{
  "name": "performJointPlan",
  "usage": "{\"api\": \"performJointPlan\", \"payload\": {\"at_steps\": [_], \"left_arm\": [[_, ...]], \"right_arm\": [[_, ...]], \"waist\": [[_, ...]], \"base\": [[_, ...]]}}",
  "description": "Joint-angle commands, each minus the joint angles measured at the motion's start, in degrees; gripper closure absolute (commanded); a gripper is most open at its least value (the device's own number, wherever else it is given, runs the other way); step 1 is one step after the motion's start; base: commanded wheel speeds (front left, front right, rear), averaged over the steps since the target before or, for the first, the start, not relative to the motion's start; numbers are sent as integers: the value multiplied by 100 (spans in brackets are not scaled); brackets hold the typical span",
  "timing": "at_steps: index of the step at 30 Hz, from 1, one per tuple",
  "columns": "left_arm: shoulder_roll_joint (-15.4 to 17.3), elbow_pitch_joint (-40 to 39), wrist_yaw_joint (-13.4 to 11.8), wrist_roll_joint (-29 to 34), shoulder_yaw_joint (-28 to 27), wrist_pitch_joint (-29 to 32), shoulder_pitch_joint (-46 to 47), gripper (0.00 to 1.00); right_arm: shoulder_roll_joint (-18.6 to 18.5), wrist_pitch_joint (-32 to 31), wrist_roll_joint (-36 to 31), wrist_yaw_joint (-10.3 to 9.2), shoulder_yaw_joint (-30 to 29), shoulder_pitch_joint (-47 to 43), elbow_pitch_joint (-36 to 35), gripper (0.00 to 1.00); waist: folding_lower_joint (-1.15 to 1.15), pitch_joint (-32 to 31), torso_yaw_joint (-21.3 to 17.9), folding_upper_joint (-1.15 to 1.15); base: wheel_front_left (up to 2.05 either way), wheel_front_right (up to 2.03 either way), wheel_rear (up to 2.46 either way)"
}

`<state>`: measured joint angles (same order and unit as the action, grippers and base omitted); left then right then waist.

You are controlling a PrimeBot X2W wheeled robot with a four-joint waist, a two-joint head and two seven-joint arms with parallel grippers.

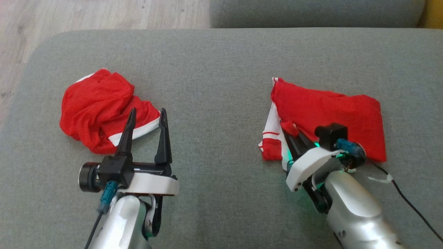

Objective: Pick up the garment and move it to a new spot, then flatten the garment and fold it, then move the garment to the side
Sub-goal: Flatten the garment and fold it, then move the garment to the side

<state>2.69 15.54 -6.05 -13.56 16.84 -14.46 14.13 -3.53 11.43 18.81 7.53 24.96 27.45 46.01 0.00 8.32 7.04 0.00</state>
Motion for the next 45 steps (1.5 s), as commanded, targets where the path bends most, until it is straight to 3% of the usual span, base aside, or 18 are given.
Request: {"api": "performJointPlan", "payload": {"at_steps": [1,2,3,4,8,11,16,22,28,34,45], "left_arm": [[19,-178,-23,-27,-129,-53,258,0],[19,-173,-27,-31,-126,-53,262,0],[19,-165,-28,-38,-117,-53,265,0],[19,-152,-30,-46,-108,-53,271,0],[19,-108,-45,-79,-100,-53,285,0],[19,-106,-49,-83,-128,-53,263,0],[19,-137,-61,-90,-199,-53,185,0],[19,-189,-58,-86,-270,-53,38,0],[19,-225,3,-36,-449,-54,-148,0],[19,-283,-11,6,-574,-54,-379,0],[19,-273,-2,16,-587,-54,-549,0]], "right_arm": [[65,70,30,-4,148,136,-86,100],[65,92,-19,-4,166,147,-5,100],[65,123,-51,-4,235,145,31,13],[65,148,-23,-4,314,126,40,0],[65,242,227,-4,641,132,-168,0],[65,310,118,-4,451,286,-250,0],[65,352,-394,-4,-558,376,-598,0],[65,355,-1267,-4,-2028,-163,-1382,0],[65,356,-1604,-4,-2796,-914,-2250,0],[65,356,-1758,-4,-2864,-1719,-2753,0],[65,356,-1515,-4,-2715,-2089,-3101,0]], "waist": [[0,17,3,0],[0,23,1,0],[0,23,6,0],[0,16,9,0],[0,-43,-46,0],[0,-108,-144,0],[0,-230,-330,0],[0,-360,-566,0],[0,-453,-743,0],[0,-480,-890,0],[0,-447,-933,0]], "base": [[0,0,0],[0,0,0],[0,0,0],[0,0,0],[0,0,0],[0,0,0],[0,0,0],[0,0,0],[0,0,0],[0,0,0],[0,0,0]]}}
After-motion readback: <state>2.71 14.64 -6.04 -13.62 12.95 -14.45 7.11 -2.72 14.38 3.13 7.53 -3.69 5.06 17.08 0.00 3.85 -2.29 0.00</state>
